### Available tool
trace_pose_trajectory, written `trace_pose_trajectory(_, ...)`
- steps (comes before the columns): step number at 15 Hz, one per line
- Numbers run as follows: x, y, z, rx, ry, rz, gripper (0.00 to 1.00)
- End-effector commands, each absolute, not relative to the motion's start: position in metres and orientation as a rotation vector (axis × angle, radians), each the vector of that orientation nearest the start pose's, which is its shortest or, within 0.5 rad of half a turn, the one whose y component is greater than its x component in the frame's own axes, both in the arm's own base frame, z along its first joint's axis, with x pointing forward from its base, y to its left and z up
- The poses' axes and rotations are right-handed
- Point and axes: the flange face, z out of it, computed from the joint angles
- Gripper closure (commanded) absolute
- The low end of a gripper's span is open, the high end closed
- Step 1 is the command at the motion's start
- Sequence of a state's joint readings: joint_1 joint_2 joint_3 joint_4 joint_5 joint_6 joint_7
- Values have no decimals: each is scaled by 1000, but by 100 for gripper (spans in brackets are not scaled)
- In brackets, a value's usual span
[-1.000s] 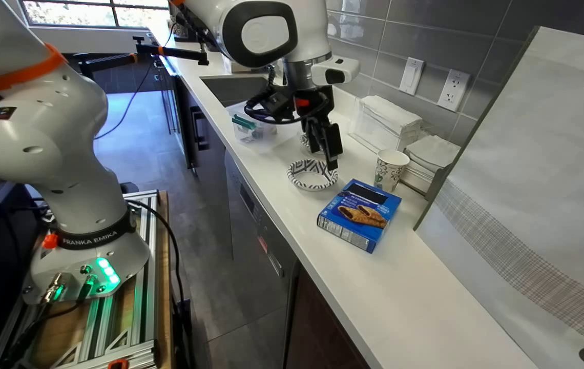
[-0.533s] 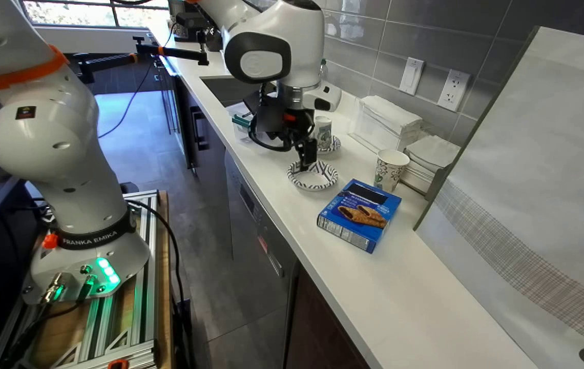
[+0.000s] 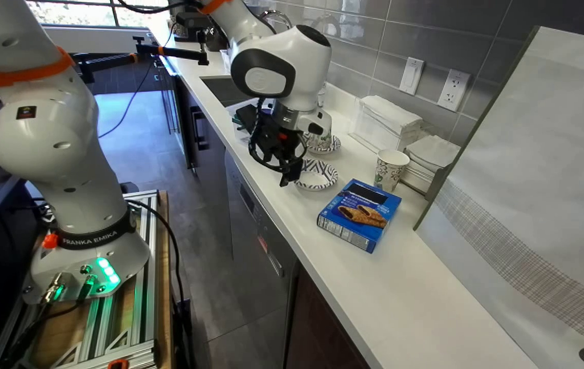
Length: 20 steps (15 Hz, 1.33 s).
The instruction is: Push the bowl on the right backwards.
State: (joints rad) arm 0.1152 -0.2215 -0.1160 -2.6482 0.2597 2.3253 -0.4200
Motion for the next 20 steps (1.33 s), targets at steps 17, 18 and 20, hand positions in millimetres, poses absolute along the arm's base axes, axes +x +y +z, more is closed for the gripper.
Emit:
trace_pose_trajectory(17,460,47,252,-3109,-470,-50,0)
trace_pose_trajectory(18,462,47,252,-3112,-454,-76,0)
trace_pose_trajectory(20,466,47,251,-3110,-445,-141,0)
